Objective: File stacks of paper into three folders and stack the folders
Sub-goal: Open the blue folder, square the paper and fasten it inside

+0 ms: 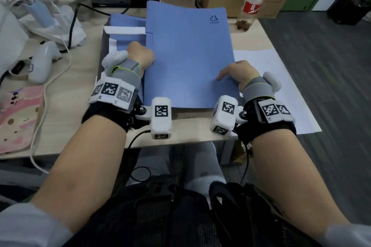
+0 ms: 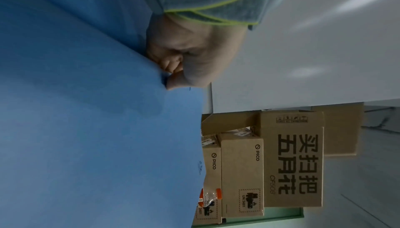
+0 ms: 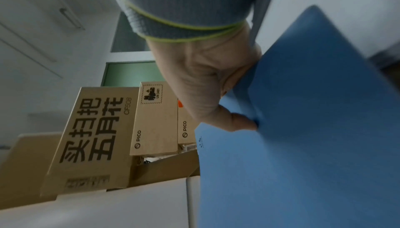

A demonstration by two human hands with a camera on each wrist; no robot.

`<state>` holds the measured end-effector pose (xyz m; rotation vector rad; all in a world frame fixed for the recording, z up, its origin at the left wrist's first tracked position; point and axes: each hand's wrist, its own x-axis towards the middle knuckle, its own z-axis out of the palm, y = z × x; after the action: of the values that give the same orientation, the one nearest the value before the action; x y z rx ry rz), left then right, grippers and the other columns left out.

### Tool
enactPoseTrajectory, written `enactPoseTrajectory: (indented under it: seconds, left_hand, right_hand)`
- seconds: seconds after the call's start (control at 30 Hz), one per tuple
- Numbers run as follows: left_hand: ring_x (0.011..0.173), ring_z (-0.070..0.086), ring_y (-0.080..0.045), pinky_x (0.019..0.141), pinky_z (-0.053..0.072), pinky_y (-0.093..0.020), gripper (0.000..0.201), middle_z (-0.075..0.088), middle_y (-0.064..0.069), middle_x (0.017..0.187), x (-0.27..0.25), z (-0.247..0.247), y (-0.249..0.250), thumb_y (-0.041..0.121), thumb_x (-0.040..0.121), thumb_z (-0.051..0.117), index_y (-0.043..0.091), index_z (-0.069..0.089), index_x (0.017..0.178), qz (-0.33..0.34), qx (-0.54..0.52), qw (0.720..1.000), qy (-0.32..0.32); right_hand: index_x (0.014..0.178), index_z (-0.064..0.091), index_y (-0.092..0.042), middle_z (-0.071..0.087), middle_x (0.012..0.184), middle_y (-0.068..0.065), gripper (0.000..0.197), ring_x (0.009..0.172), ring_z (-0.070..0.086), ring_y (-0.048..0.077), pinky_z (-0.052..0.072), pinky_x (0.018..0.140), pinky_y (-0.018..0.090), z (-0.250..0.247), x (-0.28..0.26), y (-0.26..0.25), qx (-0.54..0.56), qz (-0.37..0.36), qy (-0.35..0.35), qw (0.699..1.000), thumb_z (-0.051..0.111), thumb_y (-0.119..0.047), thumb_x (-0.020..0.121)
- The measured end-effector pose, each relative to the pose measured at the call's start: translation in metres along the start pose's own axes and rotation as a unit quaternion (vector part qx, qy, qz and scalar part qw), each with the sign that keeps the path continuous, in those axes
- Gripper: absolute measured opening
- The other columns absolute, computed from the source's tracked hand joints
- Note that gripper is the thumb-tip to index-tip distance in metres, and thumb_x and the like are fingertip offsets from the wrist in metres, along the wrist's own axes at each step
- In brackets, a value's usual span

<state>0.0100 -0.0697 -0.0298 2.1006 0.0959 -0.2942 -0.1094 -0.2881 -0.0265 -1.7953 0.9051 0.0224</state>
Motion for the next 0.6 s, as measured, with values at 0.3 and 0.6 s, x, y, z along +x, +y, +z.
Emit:
enactPoseTrajectory:
  seconds: [0.3, 0.6]
  left_hand:
    - [0.074, 0.049, -0.018, 0.074, 0.052, -0.037, 0.036, 0.057, -0.008, 0.080, -0.017, -0.016, -0.012, 0.014, 0.050, 0.054, 0.009, 0.066, 0.083, 0.035, 0.011, 0.999, -0.030]
    - [0.096, 0.065, -0.026, 0.076, 0.044, -0.026, 0.023, 0.073, -0.006, 0.099, -0.037, -0.059, 0.011, 0.021, 0.085, 0.054, 0.017, 0.073, 0.098, 0.188, 0.139, 0.950, 0.208]
  right_hand:
    - [0.106, 0.062, -0.006, 0.069, 0.088, 0.005, 0.029, 0.071, 0.066, 0.021, 0.058, 0.066, 0.033, 0.004, -0.003, -0.011, 0.229, -0.035, -0.051, 0.971, 0.071, -0.002, 0.079]
    - [0.084, 0.066, -0.014, 0.070, 0.080, 0.003, 0.019, 0.064, 0.065, 0.020, 0.056, 0.076, 0.038, 0.014, 0.000, -0.007, 0.229, -0.062, -0.046, 0.970, 0.071, 0.002, 0.076]
